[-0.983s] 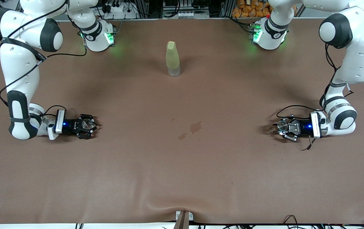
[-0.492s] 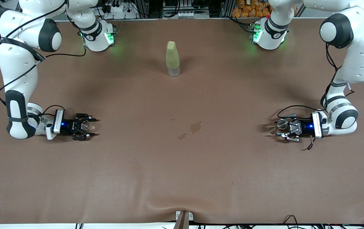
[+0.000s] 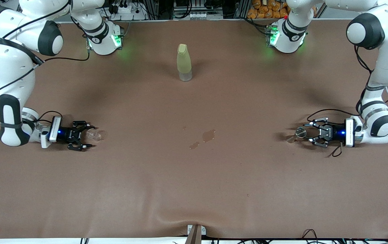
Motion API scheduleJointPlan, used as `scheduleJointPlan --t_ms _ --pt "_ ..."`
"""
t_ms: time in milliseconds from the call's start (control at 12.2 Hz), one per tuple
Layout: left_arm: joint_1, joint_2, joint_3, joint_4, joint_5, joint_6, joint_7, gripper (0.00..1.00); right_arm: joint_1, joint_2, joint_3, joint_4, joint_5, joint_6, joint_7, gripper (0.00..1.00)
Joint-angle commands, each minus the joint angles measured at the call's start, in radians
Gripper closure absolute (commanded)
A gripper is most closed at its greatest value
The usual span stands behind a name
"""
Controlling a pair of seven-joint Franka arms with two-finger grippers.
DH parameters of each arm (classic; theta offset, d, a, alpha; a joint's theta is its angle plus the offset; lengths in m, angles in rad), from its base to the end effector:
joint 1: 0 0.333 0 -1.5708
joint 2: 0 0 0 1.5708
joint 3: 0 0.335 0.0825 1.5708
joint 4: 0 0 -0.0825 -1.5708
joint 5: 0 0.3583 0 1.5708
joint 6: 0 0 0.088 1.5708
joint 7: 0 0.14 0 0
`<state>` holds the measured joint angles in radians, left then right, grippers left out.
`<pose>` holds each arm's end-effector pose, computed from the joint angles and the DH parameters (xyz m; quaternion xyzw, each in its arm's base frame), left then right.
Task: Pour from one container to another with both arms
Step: 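Lower the beaker and jigger onto the table and open both grippers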
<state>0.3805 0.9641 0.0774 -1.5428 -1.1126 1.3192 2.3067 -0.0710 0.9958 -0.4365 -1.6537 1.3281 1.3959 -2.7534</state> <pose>0.5770 0.1200 0.1270 0.5789 -0.4686 0.3695 0.5557 0.5664 -0.1194 0.0839 -0.5681 -0.5776 -0.4206 0.4083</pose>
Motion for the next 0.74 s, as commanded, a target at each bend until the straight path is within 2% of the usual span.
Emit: scheduleJointPlan --t_ms 0,328,492,573,655 --pt "0.000 -0.033 0.001 0.018 0.042 -0.011 -0.099 0.41 -0.001 -0.060 -0.043 -0.012 -0.117 0.018 0.034 0.00" --pt "-0.035 -0.082 0.001 0.166 0.222 -0.009 -0.581 0.40 0.040 -0.173 -0.148 -0.008 -0.283 0.017 0.451 0.00" --pt "-0.034 -0.128 0.004 0.187 0.255 -0.008 -0.764 0.18 0.078 -0.268 -0.195 -0.008 -0.376 0.017 0.683 0.00" --pt "-0.031 -0.151 0.013 0.188 0.257 -0.005 -0.789 0.11 0.089 -0.340 -0.203 -0.008 -0.444 0.021 0.815 0.00" --pt "-0.031 -0.182 0.033 0.188 0.258 0.002 -0.802 0.11 0.098 -0.429 -0.203 -0.009 -0.522 0.037 0.953 0.00"
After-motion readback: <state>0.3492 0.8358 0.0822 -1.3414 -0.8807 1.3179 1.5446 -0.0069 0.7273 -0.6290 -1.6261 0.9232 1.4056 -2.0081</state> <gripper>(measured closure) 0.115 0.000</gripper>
